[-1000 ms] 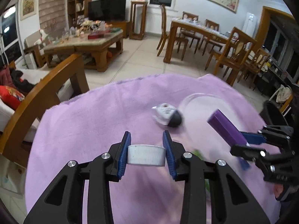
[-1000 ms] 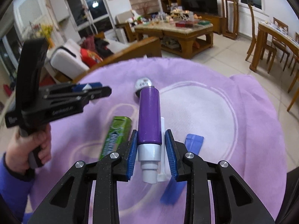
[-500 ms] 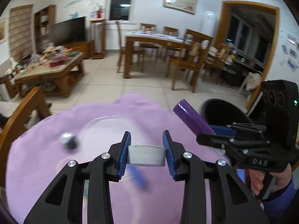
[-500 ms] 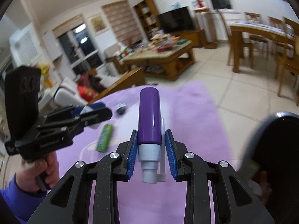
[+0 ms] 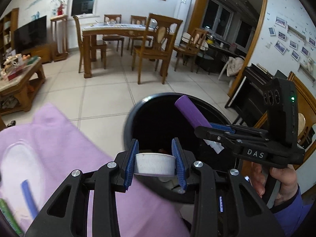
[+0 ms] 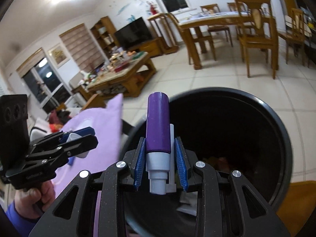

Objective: Collect trash
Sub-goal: 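Carry the cap and purple roller to the black bin and open both tools, then move both open tools back toward the green gum pack and blue strip, then grasp the green Doublemint pack with the left tool while the right tool grasps the blue strip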

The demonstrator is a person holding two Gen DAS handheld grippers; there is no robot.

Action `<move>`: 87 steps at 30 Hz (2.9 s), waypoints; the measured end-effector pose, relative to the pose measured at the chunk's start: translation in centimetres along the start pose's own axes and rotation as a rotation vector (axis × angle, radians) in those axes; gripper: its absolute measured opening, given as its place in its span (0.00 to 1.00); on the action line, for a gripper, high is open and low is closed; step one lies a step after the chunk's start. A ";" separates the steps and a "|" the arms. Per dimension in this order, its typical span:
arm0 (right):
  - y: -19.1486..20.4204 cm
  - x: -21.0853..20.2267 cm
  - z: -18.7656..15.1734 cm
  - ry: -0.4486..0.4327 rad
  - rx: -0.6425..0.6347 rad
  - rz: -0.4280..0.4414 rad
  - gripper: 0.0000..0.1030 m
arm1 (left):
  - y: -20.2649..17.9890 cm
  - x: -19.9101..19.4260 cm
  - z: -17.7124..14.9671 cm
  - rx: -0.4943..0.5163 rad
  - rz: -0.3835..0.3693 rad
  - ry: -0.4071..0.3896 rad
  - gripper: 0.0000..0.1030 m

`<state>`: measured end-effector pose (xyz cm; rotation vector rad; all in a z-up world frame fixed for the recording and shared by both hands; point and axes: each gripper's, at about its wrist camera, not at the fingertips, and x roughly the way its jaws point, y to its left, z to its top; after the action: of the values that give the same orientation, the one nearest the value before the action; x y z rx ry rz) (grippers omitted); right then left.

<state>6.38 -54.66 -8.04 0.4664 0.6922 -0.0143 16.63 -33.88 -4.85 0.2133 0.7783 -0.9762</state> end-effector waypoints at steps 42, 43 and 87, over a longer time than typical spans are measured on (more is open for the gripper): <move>0.6 2.4 -1.0 0.005 0.057 0.020 0.62 | -0.4 -3.6 -1.5 0.050 0.167 -0.071 0.95; 1.2 2.5 -0.9 0.006 0.048 0.025 0.62 | -0.1 -4.0 -1.6 0.045 0.172 -0.076 0.95; 31.9 20.8 -5.7 0.303 -0.503 0.046 0.42 | 22.9 -12.6 -13.7 -0.273 0.482 0.140 0.54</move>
<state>24.25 -20.74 -11.71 -0.0028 0.9470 0.2734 24.29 -5.86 -10.04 0.2190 0.9248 -0.3975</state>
